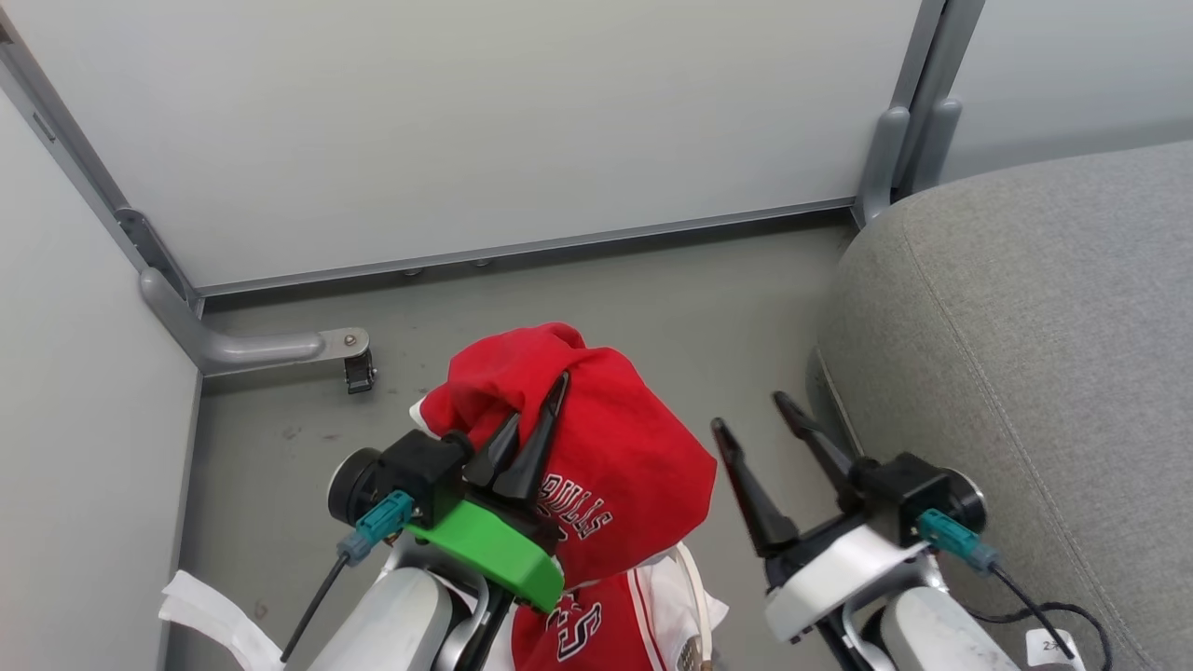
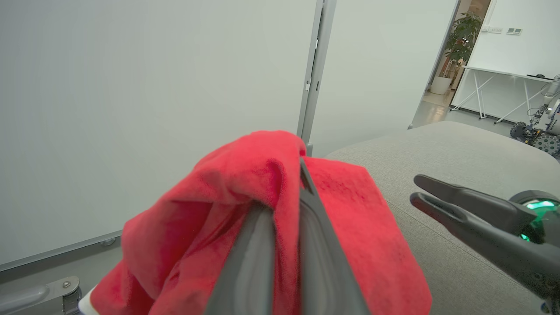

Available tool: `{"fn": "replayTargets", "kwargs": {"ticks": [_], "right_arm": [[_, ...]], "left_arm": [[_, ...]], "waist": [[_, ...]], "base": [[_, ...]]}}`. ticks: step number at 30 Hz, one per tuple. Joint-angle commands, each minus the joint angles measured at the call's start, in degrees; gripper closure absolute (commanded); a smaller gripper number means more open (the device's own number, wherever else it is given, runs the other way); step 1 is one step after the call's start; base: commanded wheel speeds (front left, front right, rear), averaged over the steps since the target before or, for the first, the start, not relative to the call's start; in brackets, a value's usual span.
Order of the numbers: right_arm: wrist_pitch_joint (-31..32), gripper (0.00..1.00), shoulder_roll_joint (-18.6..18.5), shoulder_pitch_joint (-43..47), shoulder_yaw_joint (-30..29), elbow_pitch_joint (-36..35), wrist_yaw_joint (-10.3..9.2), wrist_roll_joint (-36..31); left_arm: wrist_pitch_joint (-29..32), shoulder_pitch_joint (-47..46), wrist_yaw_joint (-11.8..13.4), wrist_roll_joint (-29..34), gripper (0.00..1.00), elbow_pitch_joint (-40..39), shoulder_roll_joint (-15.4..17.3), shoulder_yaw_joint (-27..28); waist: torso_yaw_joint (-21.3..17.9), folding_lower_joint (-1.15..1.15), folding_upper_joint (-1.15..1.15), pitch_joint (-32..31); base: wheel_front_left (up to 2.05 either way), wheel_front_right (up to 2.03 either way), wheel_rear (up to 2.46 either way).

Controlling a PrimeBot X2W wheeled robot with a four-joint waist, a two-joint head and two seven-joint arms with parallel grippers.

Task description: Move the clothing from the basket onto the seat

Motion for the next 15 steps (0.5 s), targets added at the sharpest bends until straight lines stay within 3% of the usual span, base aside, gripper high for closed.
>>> {"fn": "replayTargets", "kwargs": {"ticks": [1,8,15], "right_arm": [[-0.27,0.0,-0.16,-0.85,2.55,-0.97,-0.04,1.25],[-0.27,0.0,-2.09,-5.4,13.03,-2.38,-0.05,5.87],[-0.27,0.0,-2.31,-8.75,16.79,2.33,-0.05,8.8]], "left_arm": [[-0.04,0.75,0.08,0.64,1.0,-0.26,-0.18,0.28],[-0.04,0.88,0.08,0.24,1.0,-0.21,-0.43,-0.47],[-0.04,0.34,0.08,-0.68,1.0,-2.12,-0.59,-2.97]], "waist": [[0.19,0.0,0.0,0.06],[0.93,0.0,0.0,0.18],[2.41,0.0,0.0,0.19]], "base": [[0.0,0.0,0.0],[0.0,0.0,0.0],[0.0,0.0,0.0]]}}
